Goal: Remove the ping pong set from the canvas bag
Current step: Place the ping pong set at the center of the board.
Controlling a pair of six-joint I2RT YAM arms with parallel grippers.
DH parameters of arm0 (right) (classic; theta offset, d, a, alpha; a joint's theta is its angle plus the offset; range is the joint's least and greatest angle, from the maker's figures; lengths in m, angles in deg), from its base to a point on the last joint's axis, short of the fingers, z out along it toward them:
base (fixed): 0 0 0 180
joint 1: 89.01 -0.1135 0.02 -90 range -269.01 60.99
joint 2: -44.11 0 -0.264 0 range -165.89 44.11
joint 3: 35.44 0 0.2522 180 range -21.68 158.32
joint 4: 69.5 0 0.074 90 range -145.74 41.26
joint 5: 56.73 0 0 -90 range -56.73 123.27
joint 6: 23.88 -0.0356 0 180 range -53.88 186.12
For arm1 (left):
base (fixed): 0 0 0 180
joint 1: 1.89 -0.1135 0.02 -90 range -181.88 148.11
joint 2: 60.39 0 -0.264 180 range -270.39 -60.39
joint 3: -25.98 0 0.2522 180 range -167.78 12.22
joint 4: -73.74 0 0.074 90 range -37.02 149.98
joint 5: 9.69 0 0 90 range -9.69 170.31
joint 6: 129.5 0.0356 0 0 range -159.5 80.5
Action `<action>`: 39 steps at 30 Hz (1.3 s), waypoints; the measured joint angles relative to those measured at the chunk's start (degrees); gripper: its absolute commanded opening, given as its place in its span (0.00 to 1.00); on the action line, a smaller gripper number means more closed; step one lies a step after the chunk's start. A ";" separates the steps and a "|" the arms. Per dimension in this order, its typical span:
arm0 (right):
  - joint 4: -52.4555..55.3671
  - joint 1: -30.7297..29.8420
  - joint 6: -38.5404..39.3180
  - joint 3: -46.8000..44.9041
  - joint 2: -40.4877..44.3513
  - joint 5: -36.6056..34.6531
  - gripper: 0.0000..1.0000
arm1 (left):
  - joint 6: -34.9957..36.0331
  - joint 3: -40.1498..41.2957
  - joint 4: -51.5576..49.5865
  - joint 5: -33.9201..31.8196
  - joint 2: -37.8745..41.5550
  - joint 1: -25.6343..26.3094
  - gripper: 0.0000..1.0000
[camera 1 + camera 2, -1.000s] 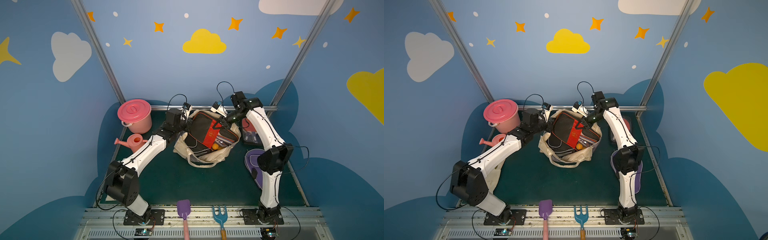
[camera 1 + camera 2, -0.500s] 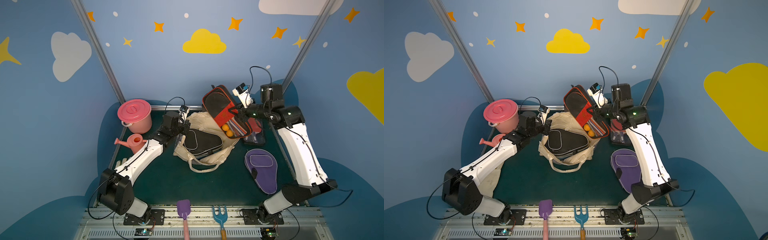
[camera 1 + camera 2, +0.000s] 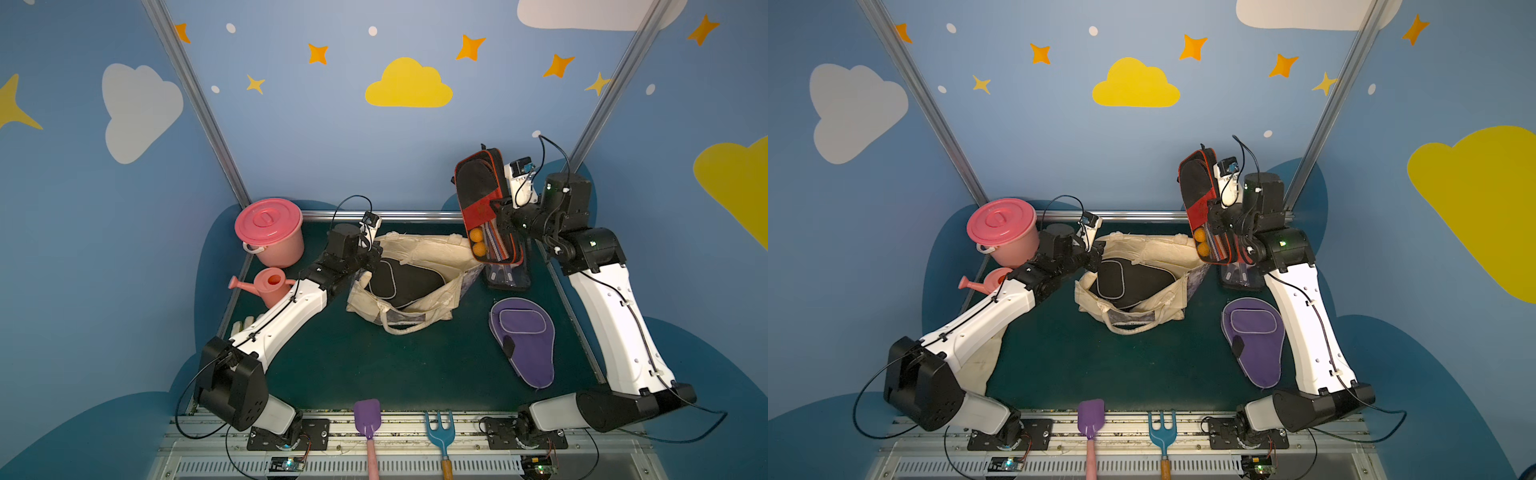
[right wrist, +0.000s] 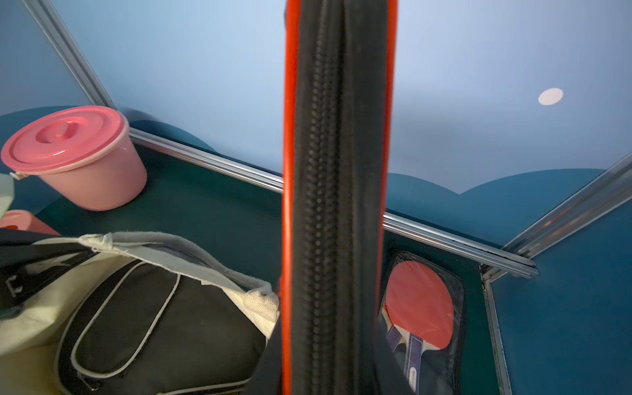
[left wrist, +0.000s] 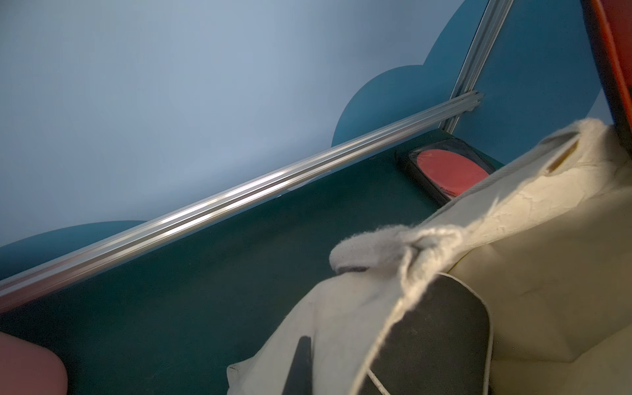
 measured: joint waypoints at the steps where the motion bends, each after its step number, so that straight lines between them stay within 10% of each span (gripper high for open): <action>1: -0.20 0.22 -0.09 -0.02 0.11 -0.04 0.00 | 0.00 0.00 -0.02 0.00 0.00 0.00 0.04; 18: -1.70 5.01 2.62 -1.84 5.11 -6.78 0.00 | 0.96 0.00 -0.66 -2.95 0.46 -0.37 0.04; 39: -17.20 8.87 -12.98 -19.34 -16.28 11.91 0.00 | 0.09 4.85 -6.62 -1.11 9.46 -10.25 0.04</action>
